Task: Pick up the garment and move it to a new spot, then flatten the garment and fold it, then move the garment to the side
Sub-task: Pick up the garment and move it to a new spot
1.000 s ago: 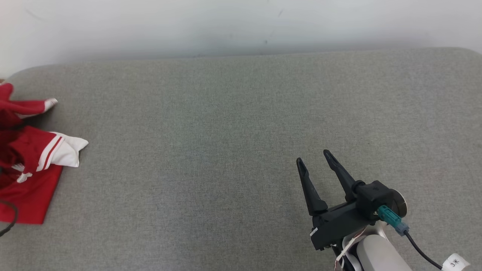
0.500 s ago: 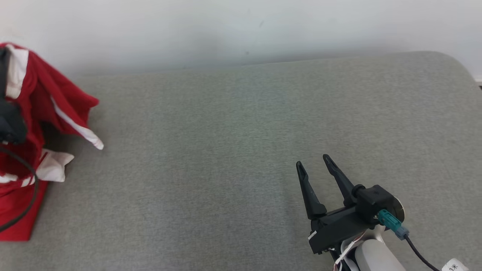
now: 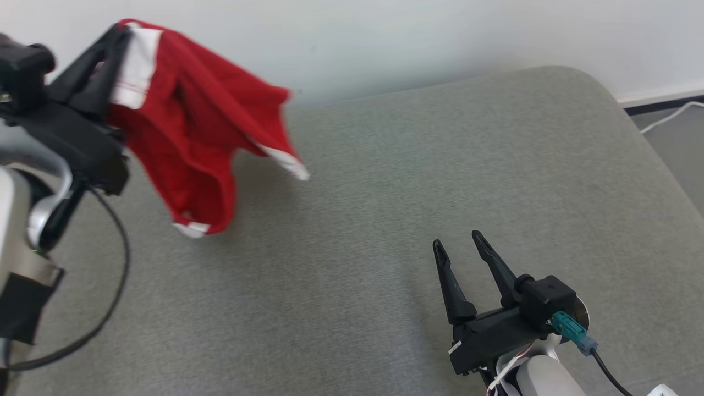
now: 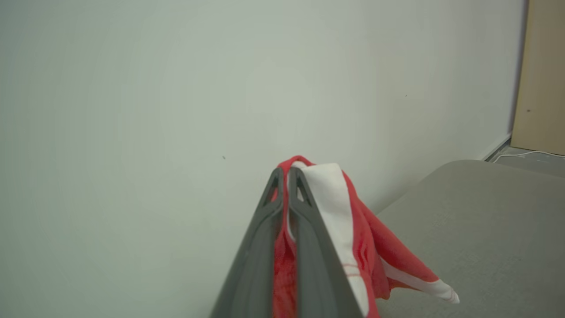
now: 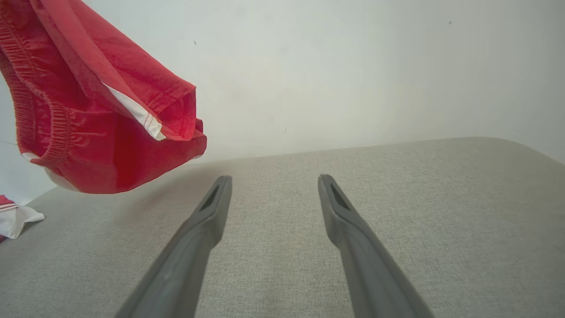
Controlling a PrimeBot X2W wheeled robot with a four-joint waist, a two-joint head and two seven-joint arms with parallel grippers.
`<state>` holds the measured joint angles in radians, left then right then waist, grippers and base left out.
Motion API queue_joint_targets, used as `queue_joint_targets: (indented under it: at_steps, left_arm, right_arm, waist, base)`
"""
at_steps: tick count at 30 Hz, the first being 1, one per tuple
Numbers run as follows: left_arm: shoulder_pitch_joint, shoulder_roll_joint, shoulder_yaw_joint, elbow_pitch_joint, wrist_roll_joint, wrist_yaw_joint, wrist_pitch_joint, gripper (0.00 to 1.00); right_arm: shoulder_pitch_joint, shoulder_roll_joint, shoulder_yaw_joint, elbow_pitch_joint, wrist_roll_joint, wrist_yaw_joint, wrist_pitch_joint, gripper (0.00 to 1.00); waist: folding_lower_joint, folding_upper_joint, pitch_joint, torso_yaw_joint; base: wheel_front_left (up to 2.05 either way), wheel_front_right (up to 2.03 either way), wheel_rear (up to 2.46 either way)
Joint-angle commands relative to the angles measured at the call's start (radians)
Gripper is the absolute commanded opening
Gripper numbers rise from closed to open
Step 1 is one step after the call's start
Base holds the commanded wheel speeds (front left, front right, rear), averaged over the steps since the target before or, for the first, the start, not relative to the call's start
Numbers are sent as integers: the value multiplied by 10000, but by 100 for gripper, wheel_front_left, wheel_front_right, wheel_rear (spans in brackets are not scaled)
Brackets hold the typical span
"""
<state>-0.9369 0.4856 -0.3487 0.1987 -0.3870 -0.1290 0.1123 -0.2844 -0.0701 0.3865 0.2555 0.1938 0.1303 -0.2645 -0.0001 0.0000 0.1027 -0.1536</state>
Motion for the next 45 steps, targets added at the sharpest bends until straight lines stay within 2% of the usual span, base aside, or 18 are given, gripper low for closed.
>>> queue_joint_targets:
  at_steps: [1,16,23,33,38,45]
  left_arm:
    - [181,-123,-103,-238,-141,45,98,0]
    - [201,-1796,-1943,-2032,-392,20,557,0]
    - [-33,-2296,-2043,-2333,-596,127,442,0]
    - [1687,-1903,-1595,-1433,-1130,524,-183,0]
    - [2501,-1704,-1479,-355,-1357,461,-799,0]
    - [2516,-1409,-1519,1603,-942,356,-1915,0]
  right_arm:
    - [74,33,-14,-21,71,8,-29,100]
    - [169,128,-107,54,80,8,-29,100]
    - [149,142,-169,62,45,8,-29,100]
    - [90,146,-289,-12,-68,8,-29,100]
    - [-53,91,-282,6,-104,8,-29,100]
    - [-219,46,-162,69,-58,8,-30,100]
  waist:
    - [1,0,5,-306]
    - [1,0,-40,-895]
    - [1,0,-69,-874]
    - [1,0,209,-635]
    - [1,0,373,-458]
    - [1,0,470,-360]
  base:
    - [0,0,0]
    - [0,0,0]
    - [0,0,0]
    - [0,0,0]
    - [0,0,0]
    - [0,0,0]
